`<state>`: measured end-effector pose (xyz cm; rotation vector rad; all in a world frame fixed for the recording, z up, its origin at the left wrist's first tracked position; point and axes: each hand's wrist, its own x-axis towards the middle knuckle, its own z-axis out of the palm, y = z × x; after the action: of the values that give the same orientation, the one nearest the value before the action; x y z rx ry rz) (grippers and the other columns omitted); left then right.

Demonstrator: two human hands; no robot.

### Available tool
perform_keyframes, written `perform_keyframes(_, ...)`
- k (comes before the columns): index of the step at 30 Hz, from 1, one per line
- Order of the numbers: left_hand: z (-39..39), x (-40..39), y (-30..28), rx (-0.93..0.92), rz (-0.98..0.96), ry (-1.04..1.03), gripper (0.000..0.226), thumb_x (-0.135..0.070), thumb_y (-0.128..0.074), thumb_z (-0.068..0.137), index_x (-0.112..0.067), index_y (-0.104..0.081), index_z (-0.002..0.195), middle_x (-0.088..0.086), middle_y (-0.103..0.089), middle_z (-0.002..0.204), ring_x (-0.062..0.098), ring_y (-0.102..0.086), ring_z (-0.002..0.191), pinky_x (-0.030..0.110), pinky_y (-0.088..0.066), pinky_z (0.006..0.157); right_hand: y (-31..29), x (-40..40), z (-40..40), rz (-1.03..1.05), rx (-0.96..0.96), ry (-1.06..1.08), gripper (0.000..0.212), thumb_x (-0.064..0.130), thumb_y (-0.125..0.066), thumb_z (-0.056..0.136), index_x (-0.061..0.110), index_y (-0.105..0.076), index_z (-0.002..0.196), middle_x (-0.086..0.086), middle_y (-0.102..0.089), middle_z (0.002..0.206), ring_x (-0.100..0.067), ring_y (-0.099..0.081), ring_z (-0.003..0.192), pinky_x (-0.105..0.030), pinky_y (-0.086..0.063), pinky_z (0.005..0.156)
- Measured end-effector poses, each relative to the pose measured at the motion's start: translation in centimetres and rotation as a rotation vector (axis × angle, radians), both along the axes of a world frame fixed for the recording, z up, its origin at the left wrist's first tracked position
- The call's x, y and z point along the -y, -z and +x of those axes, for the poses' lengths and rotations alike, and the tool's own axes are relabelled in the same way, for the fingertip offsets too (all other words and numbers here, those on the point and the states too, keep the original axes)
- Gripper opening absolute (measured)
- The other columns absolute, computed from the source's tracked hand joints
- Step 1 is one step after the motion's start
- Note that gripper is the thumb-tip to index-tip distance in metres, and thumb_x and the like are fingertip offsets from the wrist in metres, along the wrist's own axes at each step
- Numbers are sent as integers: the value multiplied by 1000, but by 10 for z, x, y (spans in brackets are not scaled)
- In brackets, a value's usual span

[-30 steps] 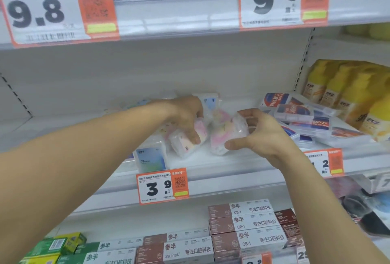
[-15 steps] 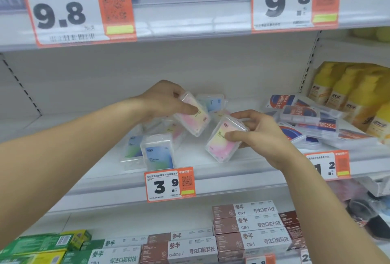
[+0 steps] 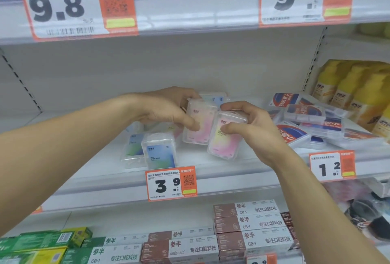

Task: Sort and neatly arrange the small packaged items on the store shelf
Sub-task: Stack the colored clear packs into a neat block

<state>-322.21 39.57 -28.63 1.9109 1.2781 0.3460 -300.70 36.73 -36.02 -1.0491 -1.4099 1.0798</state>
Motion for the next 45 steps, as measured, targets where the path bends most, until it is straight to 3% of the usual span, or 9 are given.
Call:
perform_keyframes(7,13,8,-1,-293,5,32,25,-34,-65,87,-14,-59,102,-3,-60,93,14,-57,81,26,-49,69,3,1,3,-35,406,-118,45,14,-81,76,28,-64,116,10,-66,118,-7,-63,107,-28,-52,93)
perform_keyframes(13,5,10,-6,-353,-109,165,28,-42,-64,74,-25,-68,96,-5,-66,94,13,-60,86,28,-48,76,1,7,10,-74,374,-203,17,14,-81,78,19,-69,88,9,-69,75,-8,-65,74,-27,-47,72)
perform_keyframes(20,0,15,-3,-307,-92,151,20,-37,-61,89,-24,-69,101,-14,-70,91,6,-63,86,24,-46,77,0,9,5,-91,459,-259,38,27,-86,72,15,-68,103,-4,-74,94,-20,-70,87,-45,-54,88)
perform_keyframes(26,-20,19,-11,-160,52,-40,45,-57,-49,90,-18,-66,107,-3,-72,103,15,-67,99,33,-52,90,-1,10,4,-92,421,-138,72,84,-65,57,41,-63,116,12,-68,118,-8,-63,113,-41,-48,102)
perform_keyframes(29,-58,20,-10,-96,216,-207,26,-37,-53,86,-21,-70,99,-4,-73,99,16,-67,98,35,-51,90,-12,13,0,65,330,45,64,77,-57,70,32,-63,114,11,-71,109,-2,-65,103,-30,-51,91)
perform_keyframes(32,-96,26,3,-304,261,-266,18,-34,-59,85,-34,-69,100,-13,-68,109,11,-62,99,24,-47,87,-26,19,-16,347,306,295,35,51,-58,87,23,-66,105,14,-70,98,1,-65,92,-24,-50,82)
perform_keyframes(35,-109,32,37,-580,195,-191,42,-45,-63,87,-34,-55,127,-12,-54,126,10,-54,100,17,-39,80,-37,29,-47,603,402,299,15,30,-65,87,18,-67,95,11,-70,89,-3,-64,84,-18,-48,81)
perform_keyframes(37,-114,36,54,-542,162,-210,58,-54,-64,83,-32,-48,133,-8,-52,131,15,-55,103,24,-42,84,-40,34,-69,706,605,157,15,26,-69,84,15,-68,94,7,-69,88,-4,-61,83,-9,-42,79)
perform_keyframes(45,-145,42,49,-320,229,-255,93,-44,-90,56,-25,-45,135,0,-53,117,15,-57,88,27,-48,83,-74,14,-118,509,829,-16,17,33,-69,85,22,-71,98,11,-71,92,-3,-63,89,-1,-38,73)
